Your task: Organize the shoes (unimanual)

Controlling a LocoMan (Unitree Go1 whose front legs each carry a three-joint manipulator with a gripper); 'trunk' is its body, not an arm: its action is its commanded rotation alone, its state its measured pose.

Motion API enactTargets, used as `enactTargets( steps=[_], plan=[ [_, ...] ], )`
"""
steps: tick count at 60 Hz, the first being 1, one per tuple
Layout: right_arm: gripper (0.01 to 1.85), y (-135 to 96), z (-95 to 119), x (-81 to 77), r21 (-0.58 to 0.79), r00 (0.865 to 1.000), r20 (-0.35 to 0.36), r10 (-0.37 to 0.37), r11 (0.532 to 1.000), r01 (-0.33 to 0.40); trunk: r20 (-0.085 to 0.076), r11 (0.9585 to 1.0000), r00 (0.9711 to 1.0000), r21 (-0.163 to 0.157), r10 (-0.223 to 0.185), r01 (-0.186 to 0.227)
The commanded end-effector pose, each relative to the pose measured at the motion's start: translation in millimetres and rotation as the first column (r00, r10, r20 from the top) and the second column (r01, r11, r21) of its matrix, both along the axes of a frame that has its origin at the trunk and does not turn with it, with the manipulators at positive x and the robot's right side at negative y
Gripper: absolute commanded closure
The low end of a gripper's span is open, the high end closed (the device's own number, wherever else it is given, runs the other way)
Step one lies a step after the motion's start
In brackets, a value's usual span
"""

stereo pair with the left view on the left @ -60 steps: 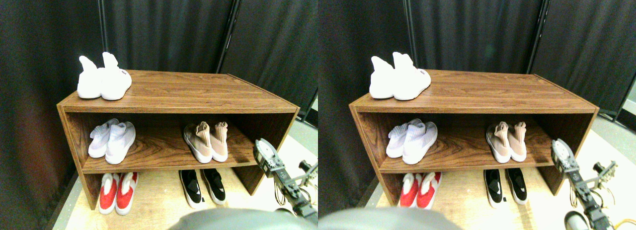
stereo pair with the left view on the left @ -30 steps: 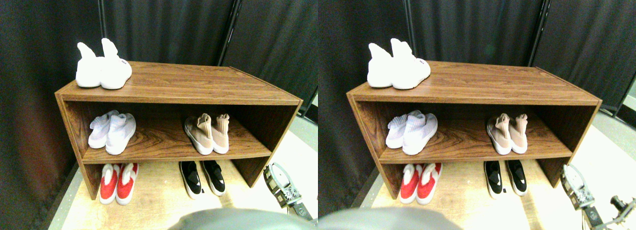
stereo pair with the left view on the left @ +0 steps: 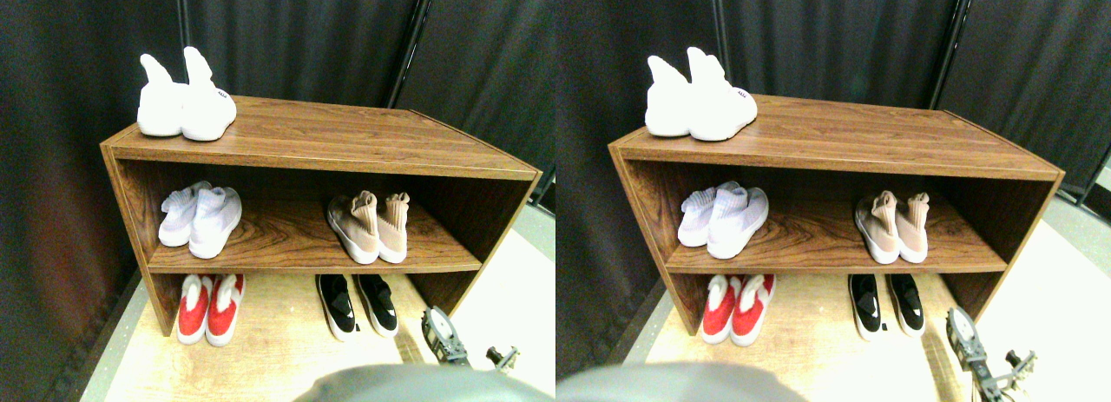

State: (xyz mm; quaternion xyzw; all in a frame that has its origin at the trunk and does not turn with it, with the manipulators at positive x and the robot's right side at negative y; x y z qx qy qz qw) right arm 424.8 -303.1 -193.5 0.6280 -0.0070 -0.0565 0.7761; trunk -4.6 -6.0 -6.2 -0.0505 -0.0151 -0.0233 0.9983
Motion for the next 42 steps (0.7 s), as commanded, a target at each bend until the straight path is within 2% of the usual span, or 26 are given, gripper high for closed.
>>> enactTargets(
  steps=[1, 4, 8, 12, 16, 23, 30, 42],
  plan=[
    [1.8, -3.0, -7.2, 11.2, 0.019, 1.0, -0.003, -0.014, 1.0, 0.014, -0.021, 0.9996, 0.9997, -0.026, 0.013, -0.014],
    [1.8, -4.3, -11.9, 19.1, 0.031, 0.998, -0.029, -0.055, 0.998, 0.056, -0.022, 0.9995, 0.9996, -0.028, 0.016, -0.016],
    [1.8, -8.1, -17.9, 31.5, 0.069, 0.997, -0.051, -0.058, 0.996, 0.061, -0.024, 0.9995, 0.9996, -0.028, 0.016, -0.017],
    [1.8, -8.8, -20.0, 37.1, 0.072, 0.995, -0.056, -0.078, 0.994, 0.082, -0.021, 0.9994, 0.9996, -0.028, 0.018, -0.019],
    [1.8, -11.6, -21.6, 45.5, 0.074, 0.988, -0.074, -0.134, 0.987, 0.14, -0.021, 0.9993, 0.9996, -0.03, 0.02, -0.02],
    [1.8, -16.4, -22.4, 55.3, 0.053, 0.988, -0.075, -0.138, 0.988, 0.142, -0.021, 0.9993, 0.9995, -0.03, 0.024, -0.024],
    [1.8, -19.8, -22.5, 63.5, 0.045, 0.978, -0.089, -0.187, 0.98, 0.192, -0.02, 0.9992, 0.9995, -0.031, 0.024, -0.024],
    [1.8, -22.9, -26.4, 75.3, 0.053, 0.975, -0.107, -0.197, 0.978, 0.203, -0.02, 0.999, 0.9994, -0.033, 0.029, -0.029]
  ],
)
